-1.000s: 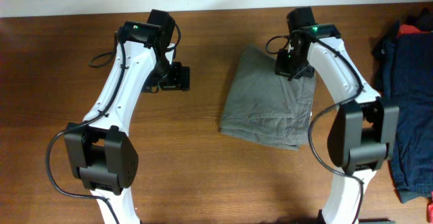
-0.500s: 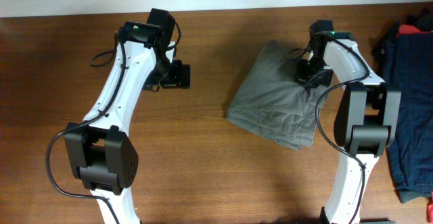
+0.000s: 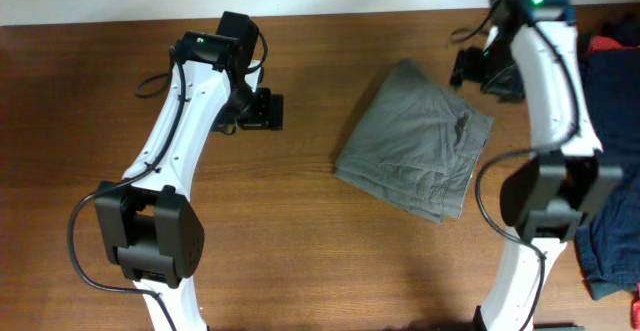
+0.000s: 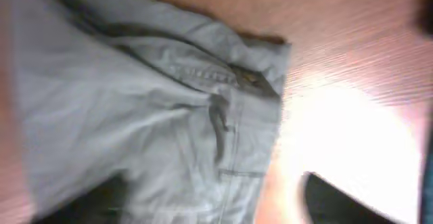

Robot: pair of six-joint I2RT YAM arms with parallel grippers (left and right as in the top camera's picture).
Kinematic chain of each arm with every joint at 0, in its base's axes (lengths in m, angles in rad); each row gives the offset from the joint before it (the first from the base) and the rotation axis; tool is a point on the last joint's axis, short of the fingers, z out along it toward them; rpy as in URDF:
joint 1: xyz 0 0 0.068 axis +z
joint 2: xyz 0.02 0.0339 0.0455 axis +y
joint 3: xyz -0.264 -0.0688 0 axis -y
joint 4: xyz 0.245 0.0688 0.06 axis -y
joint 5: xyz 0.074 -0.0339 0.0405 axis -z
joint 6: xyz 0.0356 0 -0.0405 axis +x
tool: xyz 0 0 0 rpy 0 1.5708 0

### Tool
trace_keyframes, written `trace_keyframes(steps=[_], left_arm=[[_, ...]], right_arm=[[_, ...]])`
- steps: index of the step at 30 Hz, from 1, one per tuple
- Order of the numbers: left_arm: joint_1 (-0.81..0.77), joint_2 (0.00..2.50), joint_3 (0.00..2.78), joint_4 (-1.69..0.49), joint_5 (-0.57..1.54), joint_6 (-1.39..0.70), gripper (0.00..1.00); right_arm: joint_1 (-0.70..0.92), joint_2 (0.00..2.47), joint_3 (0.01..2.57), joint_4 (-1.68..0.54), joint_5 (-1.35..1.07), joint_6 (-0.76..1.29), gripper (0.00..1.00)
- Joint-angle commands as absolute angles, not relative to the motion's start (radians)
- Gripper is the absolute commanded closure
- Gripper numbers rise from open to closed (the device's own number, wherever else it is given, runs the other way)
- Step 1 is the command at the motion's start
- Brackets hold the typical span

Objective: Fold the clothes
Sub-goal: 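Move the left gripper to the folded trousers' left edge and grasp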

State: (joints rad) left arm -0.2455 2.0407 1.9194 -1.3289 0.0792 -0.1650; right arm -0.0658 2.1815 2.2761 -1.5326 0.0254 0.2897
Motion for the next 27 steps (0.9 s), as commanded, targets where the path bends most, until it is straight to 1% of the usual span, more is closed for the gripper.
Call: trace_keyframes(steps=[1, 2, 4, 6, 9, 11, 13, 14, 16, 17, 18, 19, 22, 25, 27], left_arm=[[-0.249, 2.048, 1.914, -1.293, 0.221, -0.055, 0.03], [-0.255, 2.048, 1.914, -1.269, 0.258, -0.031, 0.04], [-0.273, 2.048, 1.914, -1.213, 0.344, 0.023, 0.1], [-0.3, 2.048, 1.914, -1.166, 0.382, 0.058, 0.22], [-0.35, 2.051, 1.914, -1.11, 0.37, 0.074, 0.42], [-0.389, 2.061, 1.914, -1.078, 0.37, 0.085, 0.43], [-0.419, 2.078, 1.914, -1.06, 0.366, 0.085, 0.41], [-0.436, 2.089, 1.914, -1.05, 0.354, 0.084, 0.36], [-0.458, 2.123, 1.914, -1.029, 0.332, 0.084, 0.17], [-0.463, 2.146, 1.914, -1.016, 0.333, 0.084, 0.13], [-0.463, 2.167, 1.914, -1.003, 0.339, 0.079, 0.13], [-0.462, 2.191, 1.914, -0.989, 0.355, 0.076, 0.09], [-0.449, 2.259, 1.914, -0.954, 0.427, 0.08, 0.07], [-0.439, 2.303, 1.914, -0.934, 0.508, 0.117, 0.03], [-0.437, 2.328, 1.914, -0.923, 0.547, 0.13, 0.03]], right_arm=[[-0.074, 2.139, 2.355, -1.6, 0.038, 0.293, 0.01], [-0.074, 2.138, 2.36, -1.617, 0.035, 0.296, 0.01], [-0.075, 2.138, 2.36, -1.636, 0.035, 0.296, 0.01], [-0.075, 2.138, 2.36, -1.642, 0.034, 0.296, 0.01], [-0.076, 2.138, 2.36, -1.644, 0.034, 0.296, 0.01], [-0.083, 2.138, 2.36, -1.642, 0.029, 0.296, 0.01], [-0.094, 2.138, 2.36, -1.643, 0.017, 0.295, 0.01], [-0.1, 2.138, 2.36, -1.644, 0.009, 0.295, 0.01], [-0.114, 2.138, 2.36, -1.656, -0.002, 0.295, 0.01], [-0.12, 2.138, 2.36, -1.662, -0.008, 0.294, 0.01], [-0.126, 2.138, 2.36, -1.666, -0.016, 0.291, 0.01], [-0.131, 2.138, 2.36, -1.67, -0.017, 0.291, 0.01], [-0.145, 2.138, 2.36, -1.674, -0.027, 0.265, 0.01], [-0.151, 2.138, 2.36, -1.673, -0.027, 0.265, 0.01], [-0.152, 2.138, 2.36, -1.672, -0.027, 0.265, 0.01]])
